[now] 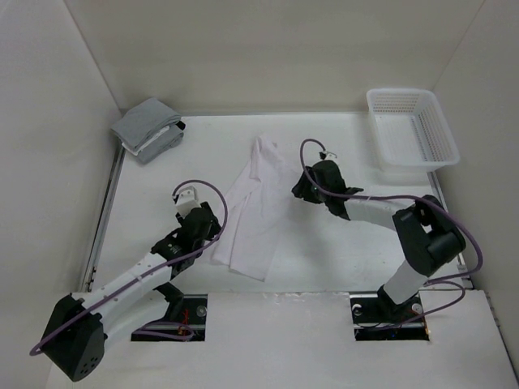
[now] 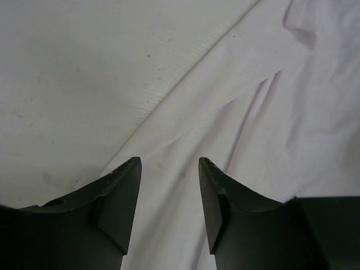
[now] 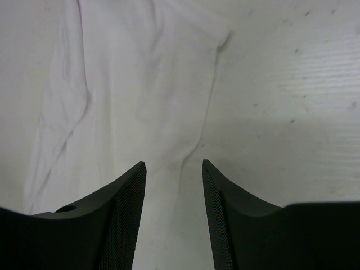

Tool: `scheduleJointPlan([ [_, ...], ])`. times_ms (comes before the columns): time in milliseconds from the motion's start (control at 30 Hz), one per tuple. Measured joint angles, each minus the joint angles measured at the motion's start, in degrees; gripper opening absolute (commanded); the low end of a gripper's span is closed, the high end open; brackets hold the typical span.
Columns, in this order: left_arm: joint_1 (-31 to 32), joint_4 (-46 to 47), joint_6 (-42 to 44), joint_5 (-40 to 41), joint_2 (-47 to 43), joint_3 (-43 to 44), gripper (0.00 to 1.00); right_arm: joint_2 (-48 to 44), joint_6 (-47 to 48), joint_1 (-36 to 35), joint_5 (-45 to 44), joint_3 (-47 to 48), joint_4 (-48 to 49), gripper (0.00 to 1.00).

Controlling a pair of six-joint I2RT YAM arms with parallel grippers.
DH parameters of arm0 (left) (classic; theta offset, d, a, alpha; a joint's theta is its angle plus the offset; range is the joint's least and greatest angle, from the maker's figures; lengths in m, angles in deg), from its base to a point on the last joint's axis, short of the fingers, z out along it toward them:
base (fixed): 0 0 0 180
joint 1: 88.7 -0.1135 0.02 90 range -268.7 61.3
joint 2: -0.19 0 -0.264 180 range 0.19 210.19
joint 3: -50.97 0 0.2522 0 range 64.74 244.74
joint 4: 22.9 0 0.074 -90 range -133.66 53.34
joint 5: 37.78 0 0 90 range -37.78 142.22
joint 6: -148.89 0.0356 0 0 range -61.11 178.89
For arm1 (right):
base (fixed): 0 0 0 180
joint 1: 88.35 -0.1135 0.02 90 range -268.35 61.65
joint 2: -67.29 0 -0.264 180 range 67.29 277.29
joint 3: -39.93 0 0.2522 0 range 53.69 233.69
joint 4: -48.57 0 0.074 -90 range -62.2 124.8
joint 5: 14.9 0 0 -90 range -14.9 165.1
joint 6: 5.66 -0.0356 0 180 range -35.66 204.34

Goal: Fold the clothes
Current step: Flatten the tank top out

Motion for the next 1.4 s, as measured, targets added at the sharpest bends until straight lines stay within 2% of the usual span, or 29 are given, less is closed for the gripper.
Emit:
scheduleJointPlan([
  [100, 0.2, 0.5, 0.2, 0.2, 3.5, 0.8, 0.44, 1.8, 0.2, -2.9, 0.3, -0.1, -0.4, 0.47],
  [233, 0.4, 3.0, 0.7, 0.1, 4.9, 1.1, 0.44, 5.7, 0.1, -5.0, 0.4, 0.8, -1.1, 0.12],
  [267, 0.3, 3.3, 0.8, 0.0, 4.9, 1.1, 0.45, 6.3, 0.2, -5.0, 0.6, 1.3, -1.3, 0.07],
  [433, -0.6, 5.1, 1.0, -1.3, 4.9, 1.1, 0.47, 9.2, -1.0, -3.2, 1.3, 4.9, -2.0, 0.0],
  [500, -0.9, 5.7, 1.5, -2.3, 5.5, 1.1, 0.47, 9.9, -1.1, -0.2, 1.5, 7.3, -3.4, 0.01],
  [600, -0.9, 6.4, 3.6, -5.5, 11.2, 1.9, 0.46, 11.8, -1.4, 6.7, 1.5, 13.6, -3.8, 0.08],
  [733, 0.4, 6.2, 5.3, -7.2, 13.0, 2.1, 0.44, 12.3, -1.9, 14.9, 0.5, 19.9, -3.0, 0.38],
  [767, 0.7, 5.9, 5.6, -7.2, 12.8, 2.2, 0.44, 12.3, -1.9, 15.8, 0.3, 20.3, -2.5, 0.44],
  [800, 1.2, 5.1, 5.7, -7.1, 12.2, 2.3, 0.44, 12.3, -2.1, 16.2, 0.0, 20.3, -2.3, 0.46],
  [1000, 7.0, -1.3, 4.2, -5.7, 7.8, 3.5, 0.35, 7.3, -2.3, 15.7, 0.0, 12.8, -1.2, 0.45],
  [1233, 18.6, -7.4, -4.8, -7.7, 10.5, 4.1, 0.35, -2.2, -2.2, 11.5, 0.0, 4.2, 0.2, 0.45],
  [1400, 19.7, -9.6, -10.7, -7.7, 10.8, 3.7, 0.32, -5.9, -2.0, 9.1, 0.0, 0.4, 1.2, 0.45],
])
